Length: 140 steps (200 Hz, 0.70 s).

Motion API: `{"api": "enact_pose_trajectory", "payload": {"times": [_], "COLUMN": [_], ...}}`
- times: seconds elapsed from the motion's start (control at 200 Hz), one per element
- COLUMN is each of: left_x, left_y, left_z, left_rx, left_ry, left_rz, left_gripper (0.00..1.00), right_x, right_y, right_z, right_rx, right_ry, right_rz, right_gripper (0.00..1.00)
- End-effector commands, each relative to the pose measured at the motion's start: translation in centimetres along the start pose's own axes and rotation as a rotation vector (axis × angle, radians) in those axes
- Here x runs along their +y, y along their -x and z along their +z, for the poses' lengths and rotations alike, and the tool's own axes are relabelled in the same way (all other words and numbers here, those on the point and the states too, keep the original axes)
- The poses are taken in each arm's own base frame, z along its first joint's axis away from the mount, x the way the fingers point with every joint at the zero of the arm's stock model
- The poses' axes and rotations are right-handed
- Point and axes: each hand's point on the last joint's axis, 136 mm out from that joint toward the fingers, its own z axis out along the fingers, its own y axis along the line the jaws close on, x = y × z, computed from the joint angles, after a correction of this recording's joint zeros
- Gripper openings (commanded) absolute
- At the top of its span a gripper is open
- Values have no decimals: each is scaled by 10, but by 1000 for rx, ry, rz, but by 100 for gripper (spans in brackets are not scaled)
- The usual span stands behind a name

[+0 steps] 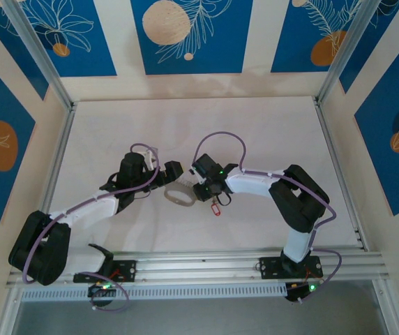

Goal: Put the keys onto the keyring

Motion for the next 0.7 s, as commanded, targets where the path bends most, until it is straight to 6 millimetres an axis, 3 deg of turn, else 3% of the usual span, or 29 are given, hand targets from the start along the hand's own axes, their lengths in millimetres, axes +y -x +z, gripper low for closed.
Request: {"api": "enact_pose_trajectory", "payload": {"times": [0.0, 0.295, 0.695], "left_x": [-16, -16, -19], "left_y": [13, 14, 9], "left_z": [0, 0, 1], "left_rx": [-24, -25, 16], "left_ry": [-53, -55, -60], "left_rz": [3, 2, 15], "left_gripper": [100, 100, 100], "right_x": [12, 6, 2], "right_y": [13, 14, -11], "right_z": [-19, -34, -32], "right_rx": [-36, -52, -10], "right_ry": [51, 88, 112], "right_rz": [4, 98, 154], "right_gripper": [33, 40, 41]}}
